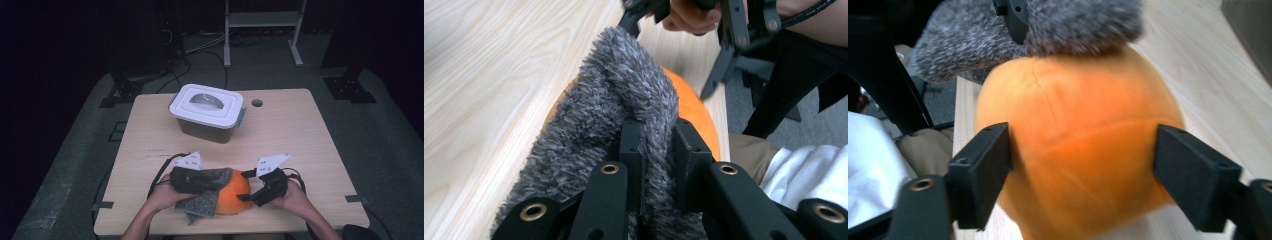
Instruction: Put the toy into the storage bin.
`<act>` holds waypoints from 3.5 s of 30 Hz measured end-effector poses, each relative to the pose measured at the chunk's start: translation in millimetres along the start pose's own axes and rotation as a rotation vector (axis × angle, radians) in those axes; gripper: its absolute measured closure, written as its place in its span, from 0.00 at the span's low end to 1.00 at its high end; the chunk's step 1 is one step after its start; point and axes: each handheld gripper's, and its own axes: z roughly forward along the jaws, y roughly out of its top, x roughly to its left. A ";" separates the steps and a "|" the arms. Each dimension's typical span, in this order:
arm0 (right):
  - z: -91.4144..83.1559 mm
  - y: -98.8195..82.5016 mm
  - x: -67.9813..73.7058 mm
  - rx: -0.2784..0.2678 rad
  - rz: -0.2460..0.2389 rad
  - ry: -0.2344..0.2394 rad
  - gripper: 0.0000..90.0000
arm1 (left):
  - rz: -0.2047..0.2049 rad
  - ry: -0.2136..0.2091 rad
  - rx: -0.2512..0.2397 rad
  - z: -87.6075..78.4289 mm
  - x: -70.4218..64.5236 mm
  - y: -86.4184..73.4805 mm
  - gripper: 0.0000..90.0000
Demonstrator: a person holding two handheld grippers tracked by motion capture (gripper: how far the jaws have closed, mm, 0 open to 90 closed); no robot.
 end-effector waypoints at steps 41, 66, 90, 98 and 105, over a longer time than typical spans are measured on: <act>-13.0 -10.3 2.5 -0.005 -0.014 -0.073 0.47 | -0.094 0.008 -0.050 -14.0 21.4 -29.3 0.85; -11.5 -11.2 1.9 -0.020 0.006 -0.064 0.67 | -0.023 0.005 0.000 -6.5 20.3 -4.4 0.86; -12.1 -5.4 11.2 -0.017 -0.019 -0.033 0.50 | -0.003 0.008 -0.005 -3.7 15.5 -1.2 0.86; -16.6 -6.4 -5.3 -0.015 0.071 -0.019 0.27 | 0.021 -0.012 -0.009 -7.6 8.7 -11.8 0.86; -5.3 -10.9 -6.3 -0.022 0.108 0.000 0.32 | 0.009 -0.021 -0.022 -5.8 9.5 -13.8 0.86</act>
